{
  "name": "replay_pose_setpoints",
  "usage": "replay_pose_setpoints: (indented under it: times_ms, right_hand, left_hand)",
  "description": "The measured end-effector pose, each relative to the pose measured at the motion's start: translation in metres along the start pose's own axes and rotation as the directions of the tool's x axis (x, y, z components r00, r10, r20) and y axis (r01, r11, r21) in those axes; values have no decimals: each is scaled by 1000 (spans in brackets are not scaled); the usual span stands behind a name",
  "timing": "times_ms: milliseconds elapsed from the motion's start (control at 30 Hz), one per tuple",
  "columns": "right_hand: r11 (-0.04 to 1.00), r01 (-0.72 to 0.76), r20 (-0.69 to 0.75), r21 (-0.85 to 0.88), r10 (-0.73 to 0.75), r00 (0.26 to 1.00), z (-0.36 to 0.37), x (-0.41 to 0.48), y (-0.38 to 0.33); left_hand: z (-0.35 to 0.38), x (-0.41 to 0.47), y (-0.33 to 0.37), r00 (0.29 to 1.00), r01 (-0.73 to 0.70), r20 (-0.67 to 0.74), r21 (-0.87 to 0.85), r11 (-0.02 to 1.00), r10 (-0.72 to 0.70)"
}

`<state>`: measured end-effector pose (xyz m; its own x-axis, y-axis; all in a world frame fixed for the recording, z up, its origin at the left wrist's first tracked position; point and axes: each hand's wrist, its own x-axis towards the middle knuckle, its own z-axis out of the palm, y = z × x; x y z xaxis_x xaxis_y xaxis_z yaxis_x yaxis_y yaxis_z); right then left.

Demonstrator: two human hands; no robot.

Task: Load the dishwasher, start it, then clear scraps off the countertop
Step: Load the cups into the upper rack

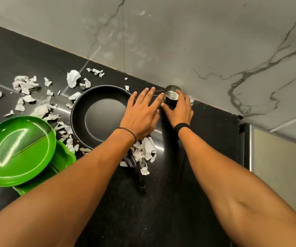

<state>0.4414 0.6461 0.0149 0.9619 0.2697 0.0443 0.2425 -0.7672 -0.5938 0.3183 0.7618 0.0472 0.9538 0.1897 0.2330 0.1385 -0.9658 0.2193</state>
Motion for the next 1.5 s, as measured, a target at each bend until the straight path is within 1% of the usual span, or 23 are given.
replay_pose_setpoints:
  times_ms: [67, 167, 300, 400, 467, 533, 600, 700, 800, 933, 1033, 1167, 1333, 1400, 1500]
  right_hand:
    - [1000, 12, -31, -22, -13, 999, 8, 7, 1]
    - [1000, 7, -86, -8, -8, 996, 12, 12, 3]
    - [998, 57, -145, 13, -54, 988, 4, 4, 5]
    - [990, 103, -171, 99, -85, 982, -11, -13, 5]
    - [973, 90, -162, 213, -56, 985, -25, -30, 2]
    - [958, 73, -166, 279, -26, 986, -40, -47, -1]
    - [949, 52, -194, 311, 9, 981, -54, -63, -1]
    - [933, 33, -236, 358, 56, 970, -75, -86, 1]
    - [940, 49, -282, 336, 51, 958, -97, -111, 6]
    - [950, 29, -385, 311, 99, 918, -125, -154, 11]
    - [948, -9, -462, 317, 163, 872, -141, -189, 13]
    - [928, -83, -538, 363, 281, 794, -160, -241, 21]
    - [912, -158, -599, 378, 371, 710, -182, -312, 41]
    - [901, -181, -605, 395, 403, 687, -188, -337, 47]
    - [885, -204, -638, 420, 447, 627, -203, -378, 58]
  left_hand:
    - [0, 2, -6, 1000, 19, -1, -4, 1000, -19]
    - [1, 3, -9, 999, 36, -7, -9, 999, -36]
    - [1, 9, -6, 1000, -19, -16, 6, 1000, 19]
    - [-1, 9, 3, 1000, -14, -17, -21, 1000, 14]
    - [-6, 4, 8, 997, -70, -30, -18, 997, 70]
    - [-16, 0, 15, 983, -176, -53, -14, 984, 175]
    - [-26, -1, 23, 966, -251, -71, -33, 968, 248]
    - [-38, -5, 37, 958, -280, -101, -121, 952, 268]
    - [-50, -9, 54, 942, -335, -99, -194, 922, 321]
    - [-65, -23, 83, 876, -481, -61, -204, 853, 479]
    - [-69, -46, 103, 824, -559, -26, -205, 804, 566]
    - [-72, -80, 135, 729, -677, -38, -189, 712, 683]
    - [-74, -117, 184, 624, -780, -89, -142, 610, 776]
    - [-75, -131, 205, 594, -802, -111, -153, 577, 796]
    - [-77, -154, 236, 538, -837, -135, -203, 508, 832]
